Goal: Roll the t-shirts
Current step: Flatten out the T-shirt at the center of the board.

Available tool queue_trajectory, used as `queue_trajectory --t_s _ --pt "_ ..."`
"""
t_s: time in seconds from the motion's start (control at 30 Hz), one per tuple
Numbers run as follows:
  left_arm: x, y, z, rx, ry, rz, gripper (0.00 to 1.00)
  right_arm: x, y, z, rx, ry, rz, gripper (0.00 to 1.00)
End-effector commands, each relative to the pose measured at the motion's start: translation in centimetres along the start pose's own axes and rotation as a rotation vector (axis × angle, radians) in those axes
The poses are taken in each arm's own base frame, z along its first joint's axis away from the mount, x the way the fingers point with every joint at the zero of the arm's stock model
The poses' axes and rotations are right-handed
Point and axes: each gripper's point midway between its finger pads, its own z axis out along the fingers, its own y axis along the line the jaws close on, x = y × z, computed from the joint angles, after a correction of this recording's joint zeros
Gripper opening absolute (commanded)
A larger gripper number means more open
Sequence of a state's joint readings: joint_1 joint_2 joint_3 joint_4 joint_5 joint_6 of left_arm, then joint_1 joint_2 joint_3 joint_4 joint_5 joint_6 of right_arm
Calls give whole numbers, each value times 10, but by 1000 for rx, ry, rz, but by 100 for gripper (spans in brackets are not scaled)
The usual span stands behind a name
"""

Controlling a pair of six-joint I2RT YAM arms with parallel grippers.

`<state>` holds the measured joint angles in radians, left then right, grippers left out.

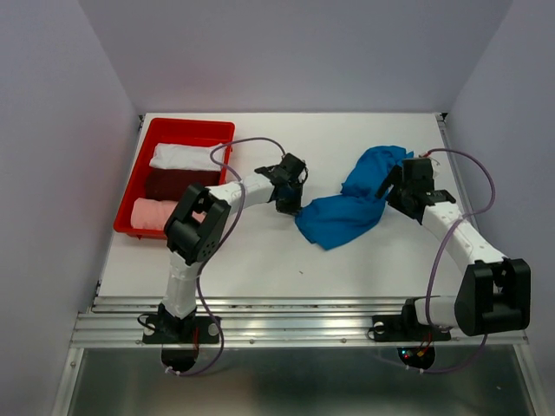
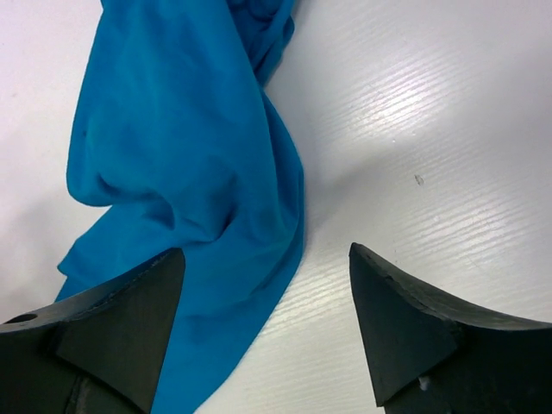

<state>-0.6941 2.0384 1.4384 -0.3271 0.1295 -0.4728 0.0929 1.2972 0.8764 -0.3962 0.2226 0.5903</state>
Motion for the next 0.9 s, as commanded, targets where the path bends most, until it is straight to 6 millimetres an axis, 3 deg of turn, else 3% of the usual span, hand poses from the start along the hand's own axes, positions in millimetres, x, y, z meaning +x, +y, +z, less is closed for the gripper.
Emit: queue_trajectory --t_s 0.0,0.03,0.2,0.23,0.43,0.47,0.6,0.73,0.87 --pt "-42 -6 -41 -29 -132 43 0 -16 19 -16 -81 -10 -54 85" --pt "-54 -8 -61 -24 -187 43 0 -12 24 -17 -108 15 -75 87" --pt "-78 -20 -103 43 -280 41 0 0 53 -32 -224 57 -132 87" --pt "-79 -28 -109 77 -277 48 0 8 69 -40 -251 60 -171 87" --pt "-71 -43 -115 171 -254 33 0 50 122 -55 -372 120 -209 87" --pt "-67 -43 -116 181 -246 34 0 65 128 -51 -395 171 -191 87" --pt "-63 -44 -121 192 -245 29 0 86 149 -40 -454 209 -145 85" --pt "-67 -39 -132 164 -272 11 0 83 130 -12 -295 169 -154 85" --pt "-87 -26 -162 138 -360 -44 0 55 88 -1 -84 46 -157 90"
